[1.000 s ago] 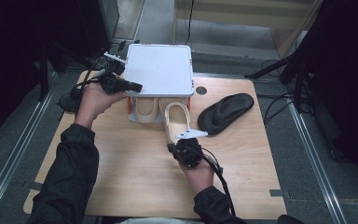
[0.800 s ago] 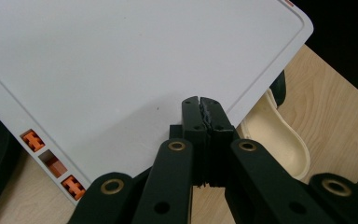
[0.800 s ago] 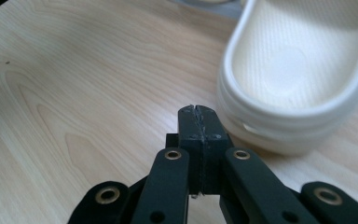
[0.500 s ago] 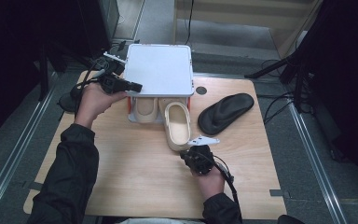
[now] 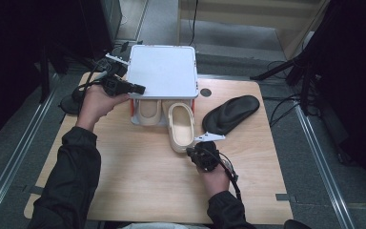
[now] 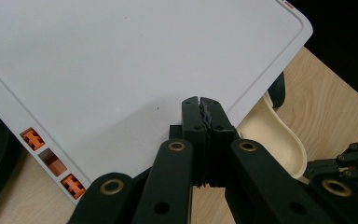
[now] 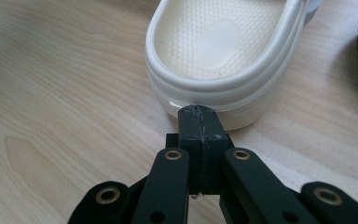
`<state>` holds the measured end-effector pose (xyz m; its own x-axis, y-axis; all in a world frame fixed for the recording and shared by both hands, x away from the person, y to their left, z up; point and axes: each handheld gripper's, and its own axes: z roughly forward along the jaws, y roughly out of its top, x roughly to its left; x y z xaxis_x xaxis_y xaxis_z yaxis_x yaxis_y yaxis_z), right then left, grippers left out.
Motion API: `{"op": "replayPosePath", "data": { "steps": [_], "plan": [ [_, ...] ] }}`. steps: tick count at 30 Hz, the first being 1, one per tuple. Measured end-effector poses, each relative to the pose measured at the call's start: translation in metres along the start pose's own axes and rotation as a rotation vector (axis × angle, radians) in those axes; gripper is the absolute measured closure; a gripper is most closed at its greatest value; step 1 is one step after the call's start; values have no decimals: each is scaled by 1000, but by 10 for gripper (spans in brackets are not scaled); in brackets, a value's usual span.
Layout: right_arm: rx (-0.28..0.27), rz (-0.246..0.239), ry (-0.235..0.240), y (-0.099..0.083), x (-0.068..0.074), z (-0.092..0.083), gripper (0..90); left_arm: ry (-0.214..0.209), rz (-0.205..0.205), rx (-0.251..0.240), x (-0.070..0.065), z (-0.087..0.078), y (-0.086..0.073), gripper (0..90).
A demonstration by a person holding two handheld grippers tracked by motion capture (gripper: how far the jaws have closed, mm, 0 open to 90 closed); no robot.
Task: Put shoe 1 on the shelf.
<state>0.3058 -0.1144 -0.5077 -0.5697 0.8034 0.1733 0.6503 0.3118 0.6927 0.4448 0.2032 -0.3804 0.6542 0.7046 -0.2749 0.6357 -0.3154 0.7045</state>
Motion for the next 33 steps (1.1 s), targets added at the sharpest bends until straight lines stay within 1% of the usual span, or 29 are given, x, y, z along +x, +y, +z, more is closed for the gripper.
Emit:
{"op": "replayPosePath", "data": {
  "steps": [2,3,6,10,12,16,18,22,23,25,33],
  "plan": [
    [-7,-16,-7,5,1,1,900,4,1,1,-1,0,0,899],
    [0,-26,-14,8,1,3,900,5,1,0,-1,0,0,899],
    [4,-34,-22,15,0,8,900,5,2,0,-1,0,0,899],
    [11,-25,-5,24,-4,18,900,5,0,0,-1,0,0,899],
    [4,-19,-4,30,-6,23,900,5,3,1,-1,0,0,899],
    [-1,-14,-17,43,-8,34,900,4,0,0,-1,0,0,898],
    [3,-21,-26,50,-8,40,900,3,0,0,-1,0,0,898],
    [4,-23,-30,61,-7,51,900,5,1,1,-1,0,0,898],
    [-3,-17,-26,63,-7,52,900,4,2,1,-1,0,0,898],
    [2,-22,-39,68,-6,57,900,3,-1,0,-1,0,0,897],
    [8,-21,-47,82,-4,72,900,5,-2,-1,-1,0,0,897]
  ]
}}
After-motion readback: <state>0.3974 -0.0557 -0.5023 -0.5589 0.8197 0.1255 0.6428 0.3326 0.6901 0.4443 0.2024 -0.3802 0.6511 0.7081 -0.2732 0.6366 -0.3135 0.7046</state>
